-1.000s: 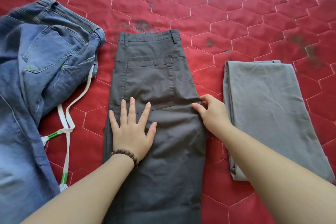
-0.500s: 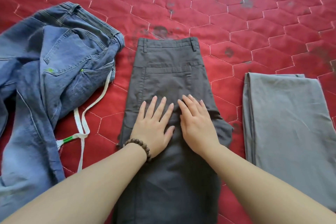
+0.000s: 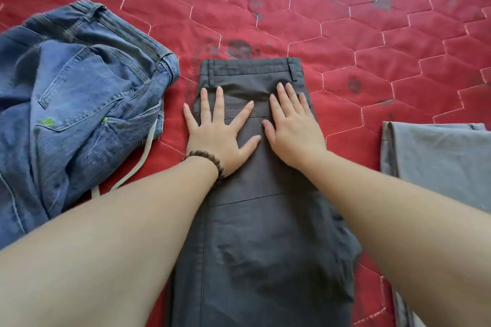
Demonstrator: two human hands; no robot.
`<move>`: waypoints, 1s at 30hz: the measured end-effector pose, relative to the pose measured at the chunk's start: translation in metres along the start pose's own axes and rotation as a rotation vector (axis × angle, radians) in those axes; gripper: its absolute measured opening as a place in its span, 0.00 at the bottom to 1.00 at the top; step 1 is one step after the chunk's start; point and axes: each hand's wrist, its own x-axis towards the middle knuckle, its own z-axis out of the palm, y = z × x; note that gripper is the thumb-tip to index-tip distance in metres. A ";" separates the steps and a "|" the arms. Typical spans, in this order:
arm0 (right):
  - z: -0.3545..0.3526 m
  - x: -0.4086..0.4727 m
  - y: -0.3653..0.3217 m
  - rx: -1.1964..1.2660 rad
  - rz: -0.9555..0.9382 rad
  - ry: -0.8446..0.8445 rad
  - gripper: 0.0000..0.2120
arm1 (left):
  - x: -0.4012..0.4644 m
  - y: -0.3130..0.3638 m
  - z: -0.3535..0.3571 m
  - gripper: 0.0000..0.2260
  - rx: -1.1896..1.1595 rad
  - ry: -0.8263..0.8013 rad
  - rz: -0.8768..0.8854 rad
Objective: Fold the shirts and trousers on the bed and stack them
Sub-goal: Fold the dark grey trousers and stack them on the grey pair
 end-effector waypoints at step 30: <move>0.015 -0.219 -0.010 -0.046 0.309 -0.136 0.32 | -0.201 0.006 0.000 0.28 0.039 -0.057 -0.057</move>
